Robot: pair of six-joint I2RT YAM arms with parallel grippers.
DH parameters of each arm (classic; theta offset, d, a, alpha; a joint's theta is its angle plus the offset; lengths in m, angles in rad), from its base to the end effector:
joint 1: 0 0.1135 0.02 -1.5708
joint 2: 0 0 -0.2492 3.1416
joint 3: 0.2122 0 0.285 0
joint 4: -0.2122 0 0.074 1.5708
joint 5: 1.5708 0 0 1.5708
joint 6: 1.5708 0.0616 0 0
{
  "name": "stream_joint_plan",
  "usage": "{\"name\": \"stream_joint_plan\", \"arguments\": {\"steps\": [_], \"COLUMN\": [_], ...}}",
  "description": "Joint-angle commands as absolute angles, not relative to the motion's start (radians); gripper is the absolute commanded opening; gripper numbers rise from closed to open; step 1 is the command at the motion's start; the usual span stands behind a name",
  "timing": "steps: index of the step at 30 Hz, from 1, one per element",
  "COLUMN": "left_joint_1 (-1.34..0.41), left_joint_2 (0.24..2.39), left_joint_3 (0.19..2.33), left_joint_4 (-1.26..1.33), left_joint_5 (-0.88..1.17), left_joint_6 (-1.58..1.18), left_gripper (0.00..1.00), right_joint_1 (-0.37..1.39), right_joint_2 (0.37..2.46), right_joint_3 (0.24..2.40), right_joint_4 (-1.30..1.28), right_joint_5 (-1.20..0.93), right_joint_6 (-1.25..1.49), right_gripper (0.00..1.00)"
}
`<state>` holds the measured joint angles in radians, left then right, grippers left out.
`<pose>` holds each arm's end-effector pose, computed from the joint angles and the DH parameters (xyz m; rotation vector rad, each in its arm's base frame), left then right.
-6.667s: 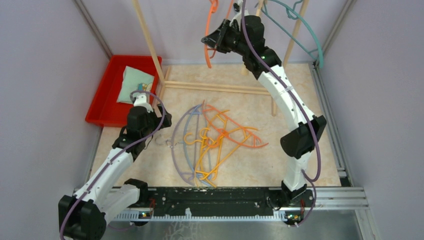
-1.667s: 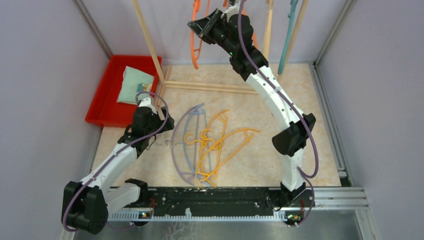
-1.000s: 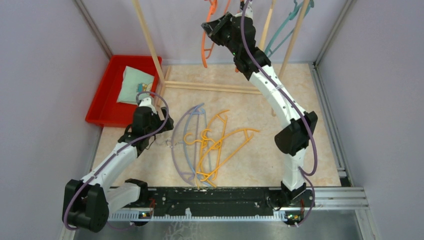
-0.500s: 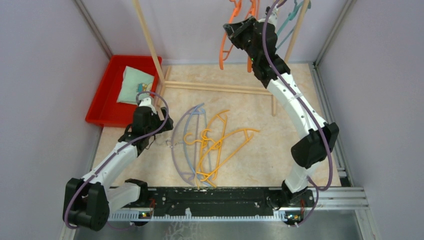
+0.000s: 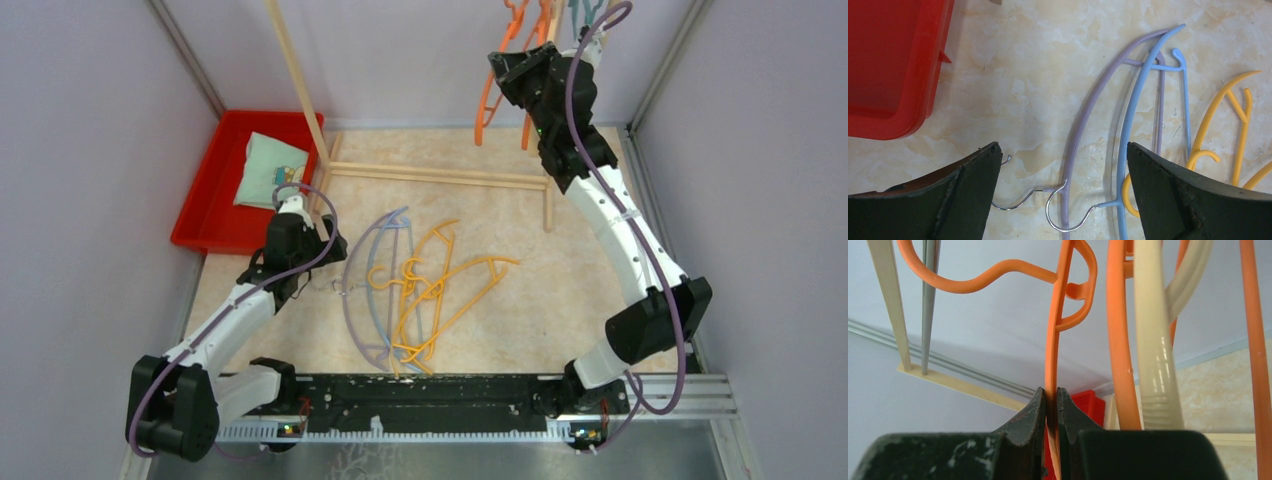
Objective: Organize the hangers
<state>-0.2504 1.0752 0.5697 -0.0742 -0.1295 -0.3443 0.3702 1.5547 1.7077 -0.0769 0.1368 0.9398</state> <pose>0.2803 -0.0635 0.1763 -0.1762 2.1450 -0.2073 0.3916 0.1430 0.4747 0.5513 1.4708 0.9446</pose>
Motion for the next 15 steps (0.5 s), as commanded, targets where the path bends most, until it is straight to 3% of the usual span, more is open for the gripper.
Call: {"name": "stream_joint_plan", "arguments": {"steps": [1, 5, 11, 15], "left_joint_1": [-0.244, -0.244, -0.244, -0.244], "left_joint_2": [1.054, 1.055, 1.066, 1.069], "left_joint_3": [0.553, 0.556, 0.569, 0.569], "left_joint_4": [-0.063, -0.064, -0.058, -0.054], "left_joint_5": [-0.120, -0.121, -0.120, -0.113], "left_joint_6": [-0.357, -0.357, -0.362, -0.369], "left_gripper": [1.00, 1.00, 1.00, 1.00], "right_joint_1": [0.330, 0.324, 0.323, 0.323], "right_joint_2": [1.481, 1.482, 1.481, 1.456], "right_joint_3": [1.667, 1.692, 1.757, 1.763], "right_joint_4": [-0.096, -0.122, -0.211, -0.228], "right_joint_5": [0.148, 0.115, 0.111, 0.098], "right_joint_6": [0.952, 0.934, 0.891, 0.849], "right_gripper": [0.05, 0.13, 0.40, 0.47]}}
